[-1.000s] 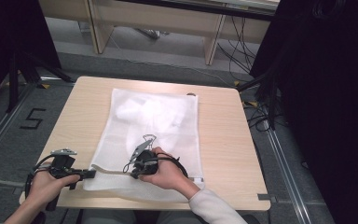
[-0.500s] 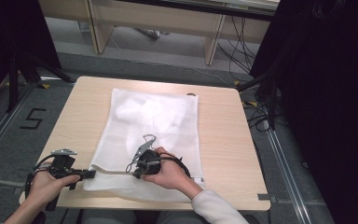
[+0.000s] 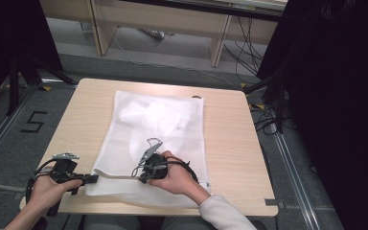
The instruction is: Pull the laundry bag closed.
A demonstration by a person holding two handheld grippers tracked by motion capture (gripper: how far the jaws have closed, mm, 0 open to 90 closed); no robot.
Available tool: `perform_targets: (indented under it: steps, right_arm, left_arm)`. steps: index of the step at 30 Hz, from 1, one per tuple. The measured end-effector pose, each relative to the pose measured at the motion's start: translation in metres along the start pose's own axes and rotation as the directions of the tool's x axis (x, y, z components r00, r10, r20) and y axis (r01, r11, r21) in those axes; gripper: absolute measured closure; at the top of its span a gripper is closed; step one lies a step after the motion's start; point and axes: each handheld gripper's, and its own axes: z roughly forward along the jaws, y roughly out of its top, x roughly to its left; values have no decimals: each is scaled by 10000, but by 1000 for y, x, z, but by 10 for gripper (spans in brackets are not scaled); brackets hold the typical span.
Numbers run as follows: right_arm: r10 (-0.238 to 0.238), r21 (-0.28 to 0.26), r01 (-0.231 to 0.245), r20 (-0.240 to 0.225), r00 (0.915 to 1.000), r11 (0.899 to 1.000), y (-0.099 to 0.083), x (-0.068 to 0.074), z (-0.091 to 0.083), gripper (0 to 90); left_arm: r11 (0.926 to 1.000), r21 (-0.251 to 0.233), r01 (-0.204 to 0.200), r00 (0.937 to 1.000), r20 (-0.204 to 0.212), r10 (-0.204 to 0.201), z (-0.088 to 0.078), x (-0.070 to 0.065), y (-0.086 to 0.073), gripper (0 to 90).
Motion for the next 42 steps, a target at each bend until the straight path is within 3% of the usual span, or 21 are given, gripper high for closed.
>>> perform_targets:
  steps: [1, 8, 18, 19, 21, 32, 33, 36, 37, 38, 39, 40, 42]
  right_arm:
    - [89, 72, -88, -18, 10000, 9999, 0, 1, 0, 826]
    - [-74, 3, 74, 5, 10000, 10000, -2, -2, -2, 826]
    - [100, 54, -100, 82, 9999, 9999, -5, -2, -5, 826]
    - [121, 55, -121, 14, 9999, 9999, -5, -2, -6, 826]
    - [58, 55, -58, 27, 10000, 10000, -6, -3, -6, 826]
    - [66, 26, -66, 82, 9999, 10000, -10, -5, -11, 826]
    - [61, -4, -61, 64, 10000, 10000, -11, -6, -11, 826]
    - [126, -7, -126, 52, 9999, 9999, -11, -5, -11, 826]
    - [118, -2, -118, 56, 9999, 9999, -11, -5, -12, 826]
    - [120, -6, -120, 62, 9999, 9999, -11, -5, -12, 826]
    - [93, 24, -94, 91, 9999, 10000, -11, -5, -12, 826]
    - [68, -25, -68, 99, 9999, 10000, -11, -6, -12, 826]
    - [89, 40, -89, 89, 9999, 10000, -12, -6, -14, 826]
  left_arm:
    - [9998, -83, 157, 9998, 79, -156, 1, -1, 0, 860]
    - [9997, -175, 175, 9998, 12, -175, 1, -1, 0, 860]
    - [9999, -66, 142, 9999, 79, -141, 1, -1, 0, 860]
    - [10000, 46, -10, 10000, 35, 10, 0, 0, 0, 860]
    - [9995, -257, 187, 9998, 51, -186, 2, -1, -1, 860]
    - [9997, -195, 162, 9999, 29, -162, 2, -1, -1, 860]
    - [10000, -80, 11, 10000, 6, -11, 1, 0, -1, 860]
    - [9996, -221, 166, 9999, 25, -166, 2, -1, -1, 860]
    - [9999, 21, -112, 9999, -1, 112, 0, 1, 0, 860]
    - [9999, 81, -100, 9999, 29, 100, 0, 1, 0, 860]
    - [9998, -121, 167, 9999, 26, -167, 1, -1, 0, 860]
    - [9995, -266, 186, 9998, 41, -184, 2, -1, -1, 860]
    - [9998, -99, 146, 9999, 23, -146, 1, -1, 0, 860]
